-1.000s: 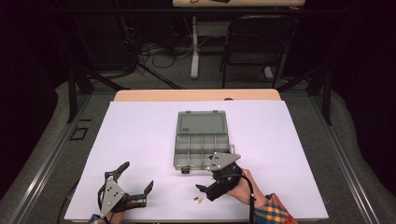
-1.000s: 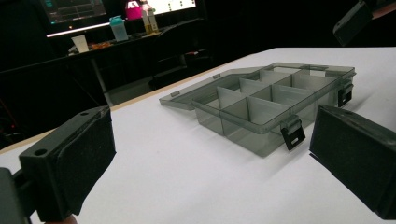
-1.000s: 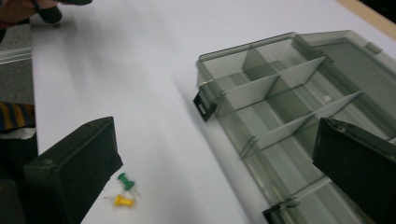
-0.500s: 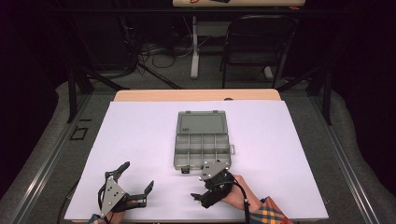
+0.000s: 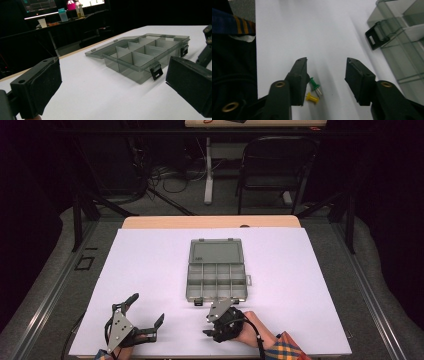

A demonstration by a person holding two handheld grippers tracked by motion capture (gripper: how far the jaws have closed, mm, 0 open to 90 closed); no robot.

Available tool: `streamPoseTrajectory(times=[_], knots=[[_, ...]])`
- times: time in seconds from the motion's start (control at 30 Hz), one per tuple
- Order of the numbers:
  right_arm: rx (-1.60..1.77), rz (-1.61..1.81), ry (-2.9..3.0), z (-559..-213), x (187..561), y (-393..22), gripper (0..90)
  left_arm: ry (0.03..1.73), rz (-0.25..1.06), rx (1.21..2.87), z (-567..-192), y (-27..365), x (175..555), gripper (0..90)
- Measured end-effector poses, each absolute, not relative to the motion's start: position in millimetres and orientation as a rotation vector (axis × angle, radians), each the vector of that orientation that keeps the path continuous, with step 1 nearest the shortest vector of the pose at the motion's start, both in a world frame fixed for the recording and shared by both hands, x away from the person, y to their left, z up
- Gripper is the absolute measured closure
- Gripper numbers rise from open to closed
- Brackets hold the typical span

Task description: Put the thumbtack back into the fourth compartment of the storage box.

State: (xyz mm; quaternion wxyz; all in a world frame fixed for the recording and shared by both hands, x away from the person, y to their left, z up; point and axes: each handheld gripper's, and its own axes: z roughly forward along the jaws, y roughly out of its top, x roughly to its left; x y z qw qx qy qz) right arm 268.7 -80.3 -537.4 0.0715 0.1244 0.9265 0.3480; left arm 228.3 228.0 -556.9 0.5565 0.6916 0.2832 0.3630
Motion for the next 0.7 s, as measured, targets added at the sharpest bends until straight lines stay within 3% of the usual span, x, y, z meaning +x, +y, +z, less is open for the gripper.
streamPoseTrajectory(times=[0.03, 0.2, 0.43, 0.47, 0.63, 0.7], knots=[[0.353, 1.037, 2.800, -539.2, 267.4, -78.6, 59.1, 0.668, 0.858, 1.633, -556.8, 227.9, 228.2, 0.4], [0.302, 1.017, 2.841, -541.5, 267.6, -77.8, 70.1, 0.670, 0.858, 1.632, -557.0, 228.1, 228.3, 0.4], [0.275, 0.982, 2.866, -545.5, 264.7, -74.4, 78.3, 0.669, 0.859, 1.632, -556.6, 227.9, 227.7, 0.4], [0.274, 0.964, 2.868, -547.3, 265.3, -74.5, 82.6, 0.669, 0.859, 1.632, -556.5, 227.8, 227.7, 0.4], [0.296, 0.976, 2.870, -548.2, 267.4, -75.4, 84.3, 0.671, 0.857, 1.631, -556.8, 228.1, 228.0, 0.4], [0.319, 1.015, 2.839, -544.5, 267.5, -77.0, 90.0, 0.670, 0.858, 1.630, -556.6, 228.0, 227.6, 0.4]])
